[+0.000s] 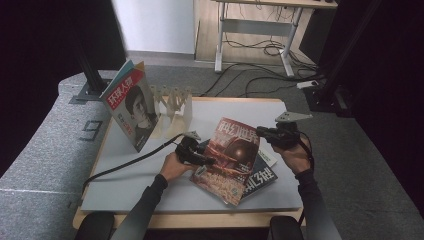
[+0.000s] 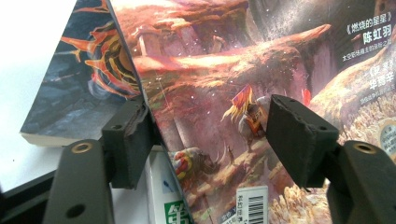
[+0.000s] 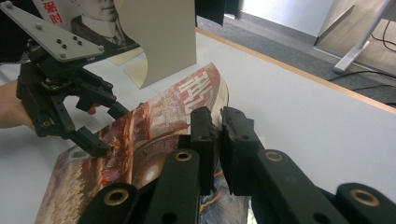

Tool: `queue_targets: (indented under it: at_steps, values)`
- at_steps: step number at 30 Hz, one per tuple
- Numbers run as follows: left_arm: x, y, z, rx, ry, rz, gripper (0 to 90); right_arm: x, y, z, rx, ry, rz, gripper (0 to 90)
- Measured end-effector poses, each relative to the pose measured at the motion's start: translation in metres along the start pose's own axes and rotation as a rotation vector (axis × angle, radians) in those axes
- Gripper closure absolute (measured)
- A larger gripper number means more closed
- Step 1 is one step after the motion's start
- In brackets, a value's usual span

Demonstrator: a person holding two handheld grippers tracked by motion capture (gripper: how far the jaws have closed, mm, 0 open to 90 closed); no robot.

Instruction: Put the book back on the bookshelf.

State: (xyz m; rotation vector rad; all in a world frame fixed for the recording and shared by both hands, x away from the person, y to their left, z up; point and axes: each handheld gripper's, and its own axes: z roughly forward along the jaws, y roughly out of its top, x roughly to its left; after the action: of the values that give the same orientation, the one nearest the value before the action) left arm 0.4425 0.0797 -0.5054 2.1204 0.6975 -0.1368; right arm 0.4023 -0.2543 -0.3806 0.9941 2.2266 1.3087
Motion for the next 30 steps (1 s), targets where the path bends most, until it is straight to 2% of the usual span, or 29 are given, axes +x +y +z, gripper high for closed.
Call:
queue_targets:
  at_steps: [4,6,15,20,24,30]
  values:
    - [0.001,0.002,-0.003,0.018,0.006,-0.021,40.2,0.002,0.0,-0.001,-0.004,0.006,-0.007,82.2]
    - [0.001,0.002,-0.004,0.045,-0.01,-0.023,44.9,0.002,0.0,-0.001,-0.006,0.012,-0.005,82.1]
    - [-0.003,0.002,-0.01,0.073,0.0,-0.012,54.6,0.006,0.001,0.001,-0.012,0.026,-0.013,82.2]
    - [-0.006,0.003,-0.015,0.069,0.005,-0.002,59.3,0.006,0.001,-0.001,-0.017,0.026,-0.007,82.3]
    - [-0.008,0.001,-0.02,0.029,-0.02,0.004,68.6,0.006,0.001,-0.001,-0.021,0.024,-0.008,82.2]
    - [-0.012,0.0,-0.025,0.02,-0.037,0.014,72.8,0.009,0.003,0.003,-0.016,0.034,-0.02,82.2]
